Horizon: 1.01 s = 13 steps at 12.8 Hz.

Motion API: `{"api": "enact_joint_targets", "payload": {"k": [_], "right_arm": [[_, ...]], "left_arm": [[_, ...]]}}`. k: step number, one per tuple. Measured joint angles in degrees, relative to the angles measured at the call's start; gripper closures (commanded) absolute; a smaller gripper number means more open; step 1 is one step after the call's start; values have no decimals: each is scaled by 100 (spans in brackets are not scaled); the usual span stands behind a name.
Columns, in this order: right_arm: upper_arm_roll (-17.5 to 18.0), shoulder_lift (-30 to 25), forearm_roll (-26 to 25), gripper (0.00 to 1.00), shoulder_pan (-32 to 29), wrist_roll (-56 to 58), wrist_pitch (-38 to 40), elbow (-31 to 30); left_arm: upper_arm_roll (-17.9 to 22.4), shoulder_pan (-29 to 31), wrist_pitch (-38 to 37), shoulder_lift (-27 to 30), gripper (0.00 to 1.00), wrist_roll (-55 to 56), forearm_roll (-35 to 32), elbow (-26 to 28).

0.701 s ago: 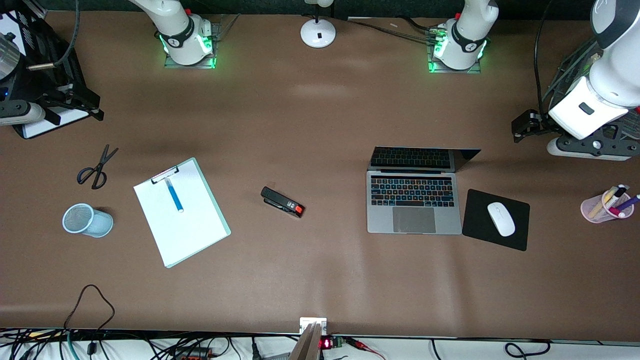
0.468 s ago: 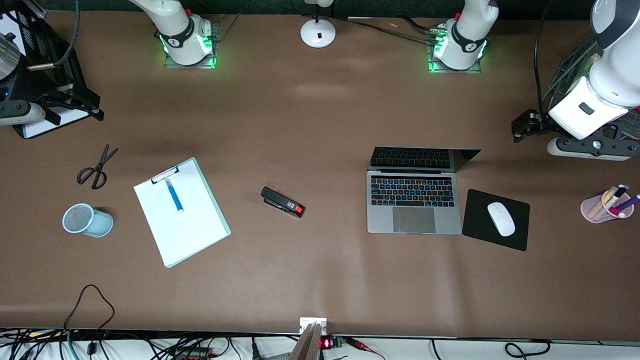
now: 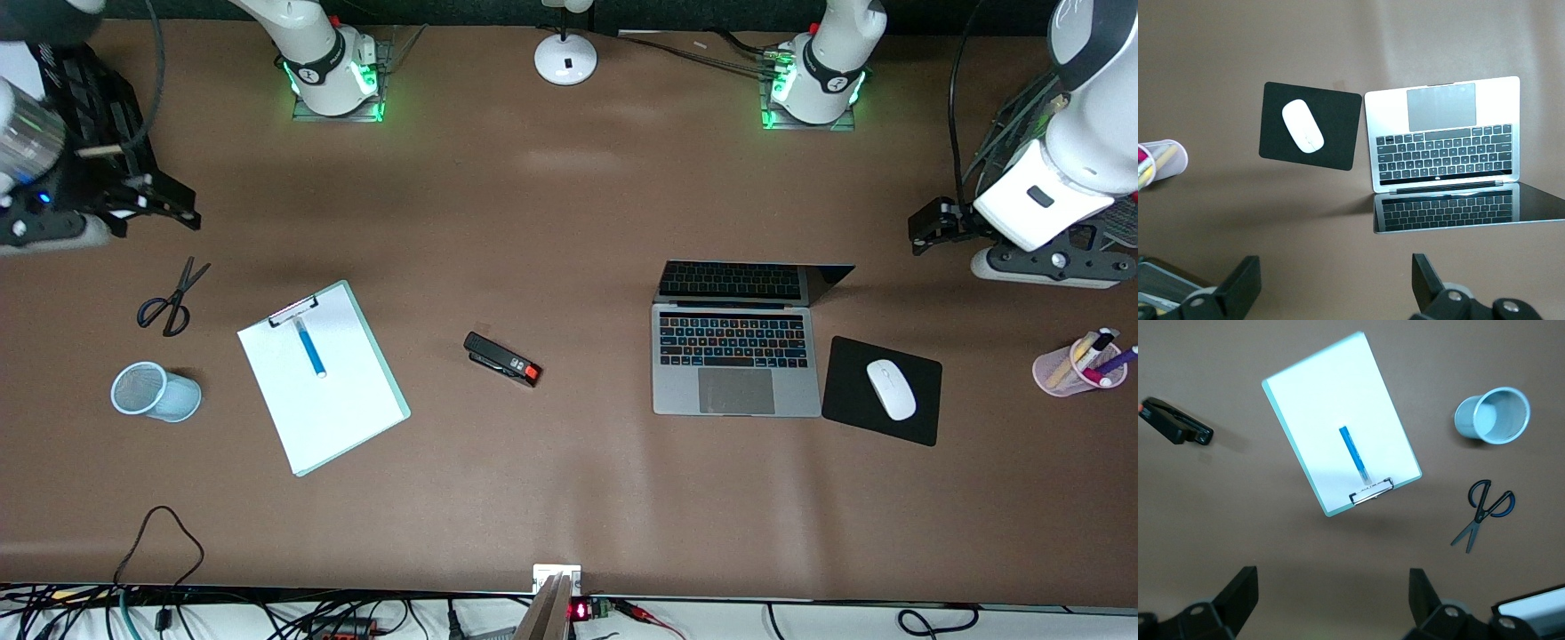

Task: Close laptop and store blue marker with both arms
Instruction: 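Move the right gripper toward the blue marker on the clipboard, then lower the right gripper and grasp the blue marker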

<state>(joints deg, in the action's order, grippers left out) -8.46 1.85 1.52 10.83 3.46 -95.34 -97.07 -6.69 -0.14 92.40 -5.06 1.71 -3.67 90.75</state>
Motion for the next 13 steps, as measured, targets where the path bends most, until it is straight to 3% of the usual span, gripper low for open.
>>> {"api": "enact_joint_targets", "payload": {"k": [5, 6, 7, 8, 9, 11, 13], "right_arm": [[6, 790, 0, 0, 21, 456, -851, -130], [6, 903, 0, 0, 21, 559, -1102, -225], [6, 998, -1, 0, 21, 692, -1415, -371], [6, 1101, -1, 0, 23, 905, -1739, -526], [6, 1219, -1, 0, 23, 1132, -2000, -635], [6, 1488, -2, 0, 24, 1384, -2345, -700], [6, 1741, -1, 0, 24, 1710, -2649, -709]], "left_arm": [[22, 1, 24, -357, 3, 0, 161, -168], [20, -1, 27, -448, 21, -2, 162, -182], [16, -3, 30, -519, 52, -2, 162, -203], [12, -6, 31, -569, 73, -2, 163, -221], [4, -10, 30, -595, 85, -2, 165, -248], [-10, -26, -10, -602, 100, -2, 167, -313], [-14, -33, -36, -602, 100, -2, 167, -343]]}}
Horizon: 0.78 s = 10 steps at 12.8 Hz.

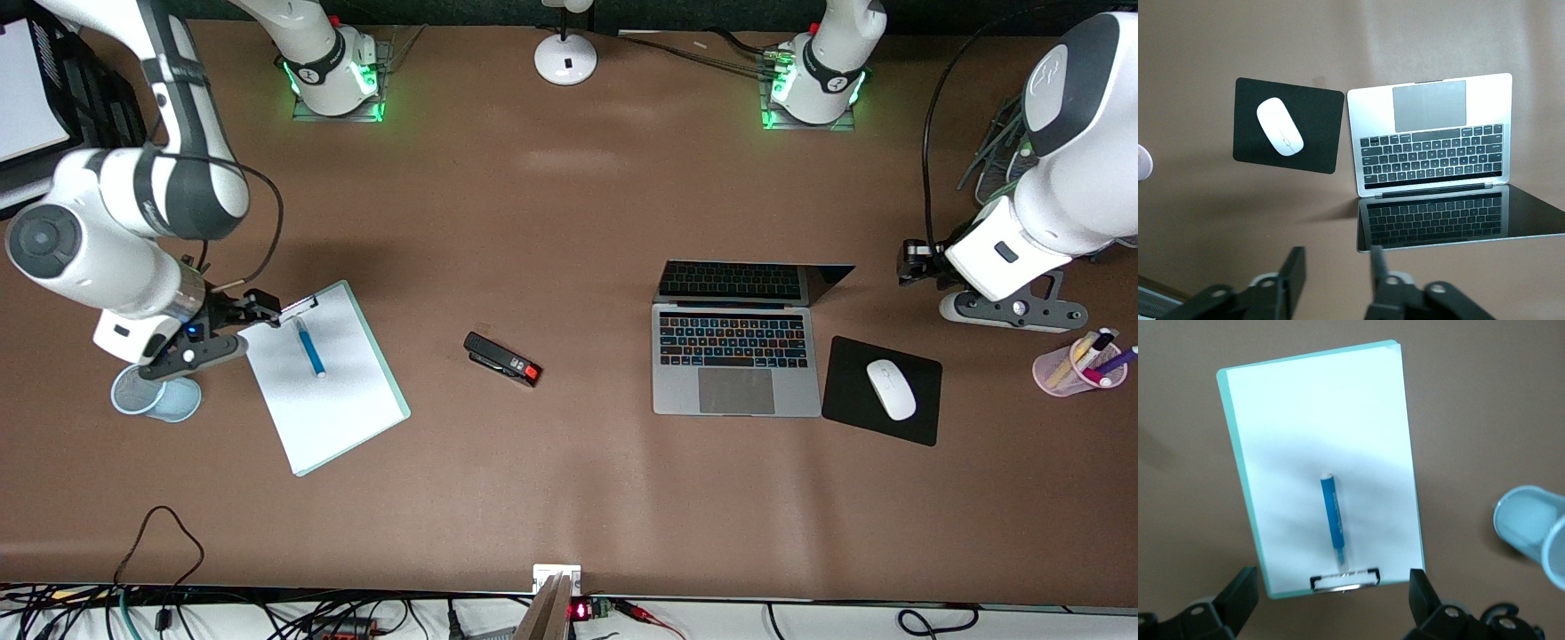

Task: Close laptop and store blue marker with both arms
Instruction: 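Lower the right gripper and grasp the blue marker, then lift the marker with the right gripper while the left gripper reaches the laptop lid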

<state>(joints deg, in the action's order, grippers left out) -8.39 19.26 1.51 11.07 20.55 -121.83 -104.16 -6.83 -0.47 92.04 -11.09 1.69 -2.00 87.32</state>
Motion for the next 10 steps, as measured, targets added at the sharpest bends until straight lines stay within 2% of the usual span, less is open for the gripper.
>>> {"api": "enact_joint_targets", "payload": {"k": [1, 5, 7, 10], "right_arm": [[0, 138, 1, 5, 0, 235, -164, -4], [145, 798, 6, 41, 8, 853, -839, -13], [273, 1057, 6, 46, 41, 940, -1021, -10], [305, 1255, 6, 48, 37, 1181, -1206, 0]], "left_arm": [[0, 0, -3, 0, 100, 0, 4, -3], [0, 0, -9, -4, 100, 0, 136, -4], [0, -1, -46, -13, 100, 0, 150, -4], [0, 2, -417, -34, 100, 24, 348, -1]]}}
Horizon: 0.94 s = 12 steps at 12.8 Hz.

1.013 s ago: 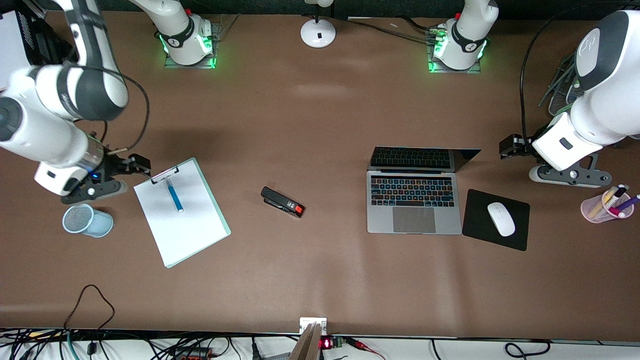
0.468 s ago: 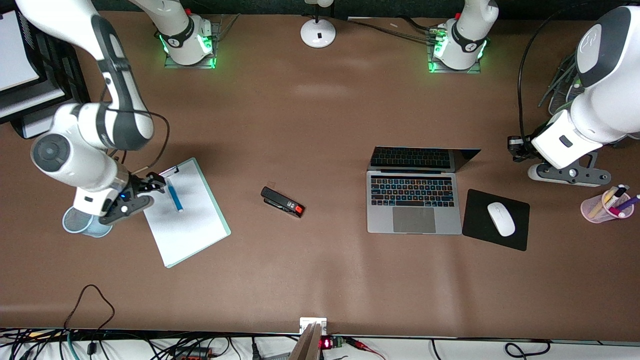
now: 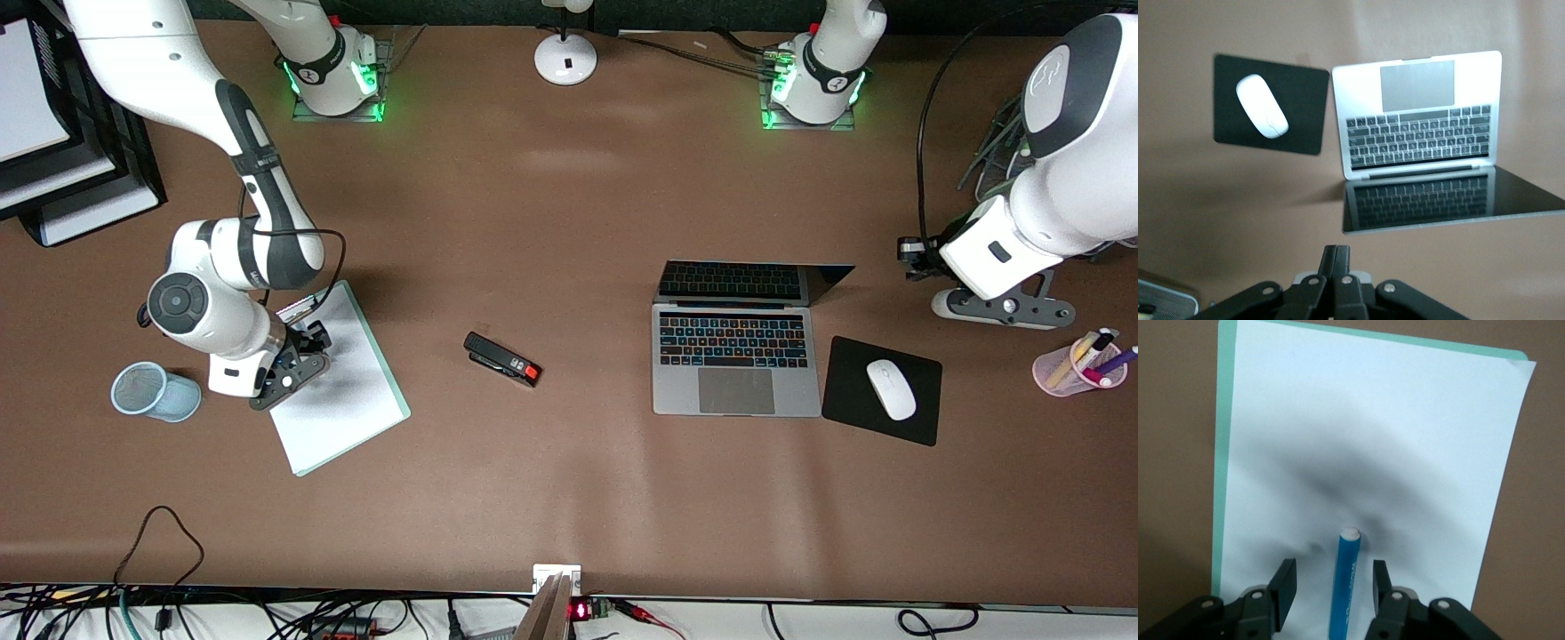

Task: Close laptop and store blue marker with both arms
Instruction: 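Lift the marker with the right gripper while the left gripper reaches the laptop lid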

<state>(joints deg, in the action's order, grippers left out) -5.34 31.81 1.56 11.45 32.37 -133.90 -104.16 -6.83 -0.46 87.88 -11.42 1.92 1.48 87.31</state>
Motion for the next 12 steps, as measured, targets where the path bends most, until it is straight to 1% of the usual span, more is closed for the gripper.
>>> {"api": "enact_joint_targets", "payload": {"k": [2, 5, 7, 9, 10, 11, 12], "right_arm": [[-1, 59, 0, 53, -8, 72, -50, 1], [-1, 216, 0, 55, -9, 138, -287, 1], [-2, 354, 0, 59, -9, 140, -432, 9], [-4, 455, 0, 66, -15, 140, -475, 41], [-5, 491, 0, 74, -19, 140, -475, 60], [-6, 517, 1, 85, -24, 140, -476, 79], [-6, 532, 1, 100, -28, 140, -476, 85]], "left_arm": [[0, 5, -160, -1, 100, 177, 353, 85], [-69, -4, -138, 159, 100, 332, 453, 512], [-110, -16, 180, 432, 100, 360, 488, 1036], [-237, -17, 656, 799, 100, 467, 578, 1755], [-323, -20, 748, 982, 100, 528, 584, 2060], [-395, -21, 781, 1149, 100, 572, 585, 2314], [-465, -21, 801, 1290, 100, 581, 587, 2522]]}}
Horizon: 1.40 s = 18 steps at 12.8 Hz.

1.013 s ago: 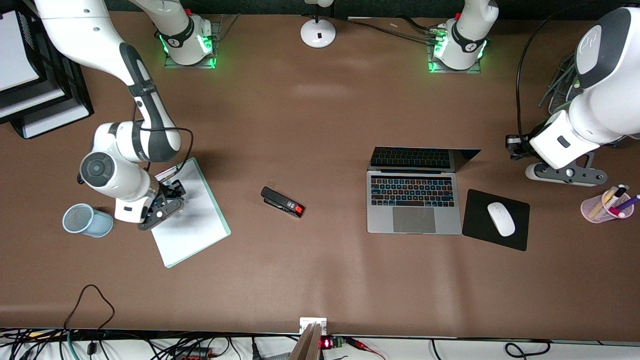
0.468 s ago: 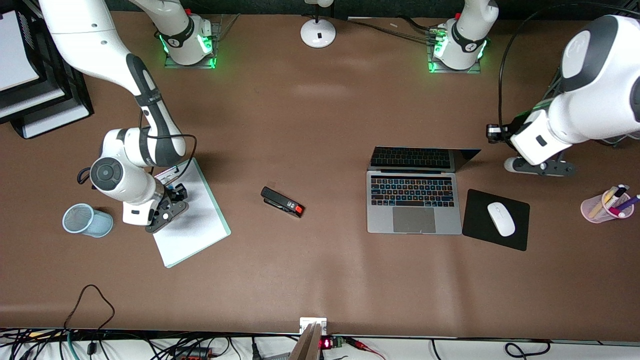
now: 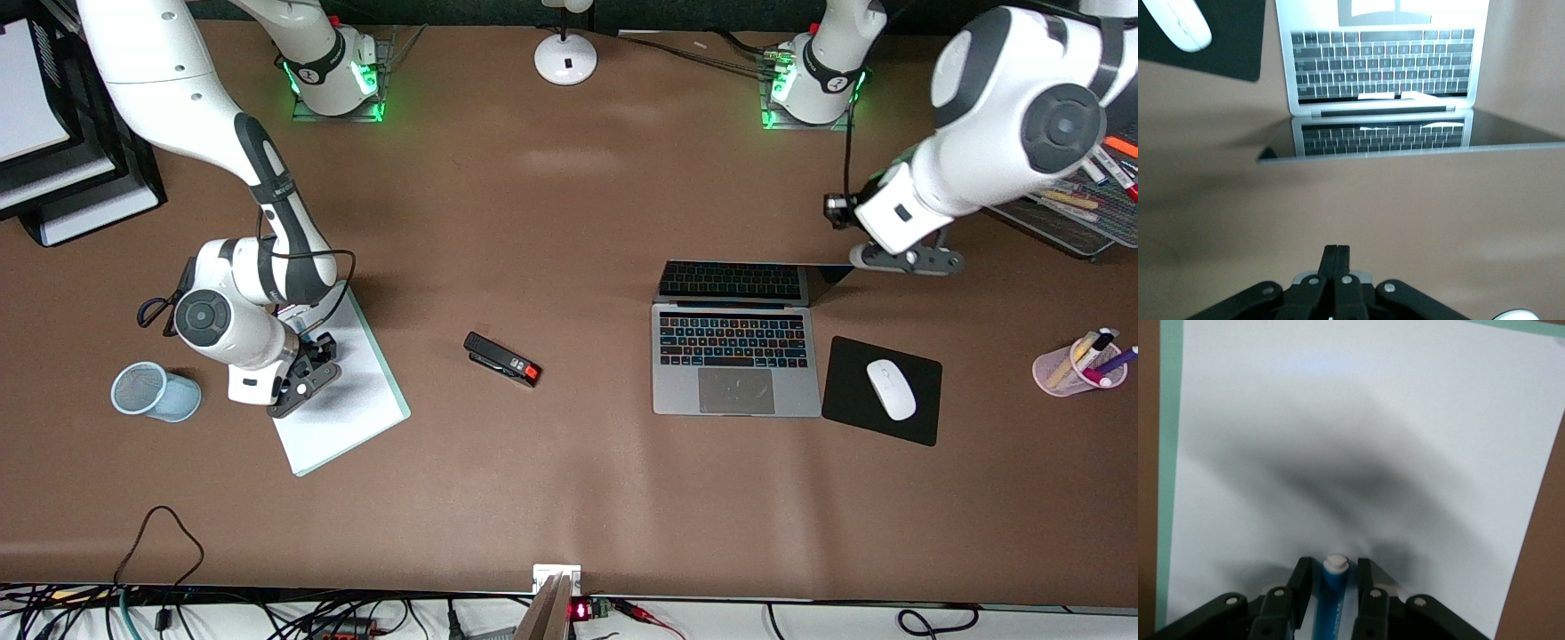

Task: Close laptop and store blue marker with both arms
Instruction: 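Lift the marker with the right gripper while the left gripper reaches the laptop lid, then push the laptop lid down with the left gripper while the right gripper drops the marker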

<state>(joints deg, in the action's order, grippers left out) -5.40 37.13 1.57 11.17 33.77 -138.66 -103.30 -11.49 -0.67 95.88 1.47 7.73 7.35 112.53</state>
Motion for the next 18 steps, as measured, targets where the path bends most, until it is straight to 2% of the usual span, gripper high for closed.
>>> {"api": "enact_joint_targets", "payload": {"k": [4, 6, 9, 12, 14, 18], "right_arm": [[-16, 4, 215, 100, -38, -4, 30, 183], [-33, -44, 280, 100, -145, -4, 404, 500], [-54, -403, 282, 100, -387, 25, 1156, 985], [-59, -858, 323, 100, -644, 476, 1547, 1139], [-63, -1113, 679, 100, -858, 1243, 1607, 1157], [-76, -1338, 1881, 100, -1465, 3377, 1699, 1158]], "left_arm": [[-363, -12, 215, 210, 100, 227, 101, 432], [-556, -11, 432, 210, 100, 248, 197, 669], [-785, -8, 1193, 208, 100, 278, 198, 1183], [-1005, -8, 2007, 200, 100, 291, 199, 1660], [-1024, -4, 2675, 134, 100, 293, 199, 1805], [-1014, 161, 4024, -322, 100, 294, 199, 1831]]}}
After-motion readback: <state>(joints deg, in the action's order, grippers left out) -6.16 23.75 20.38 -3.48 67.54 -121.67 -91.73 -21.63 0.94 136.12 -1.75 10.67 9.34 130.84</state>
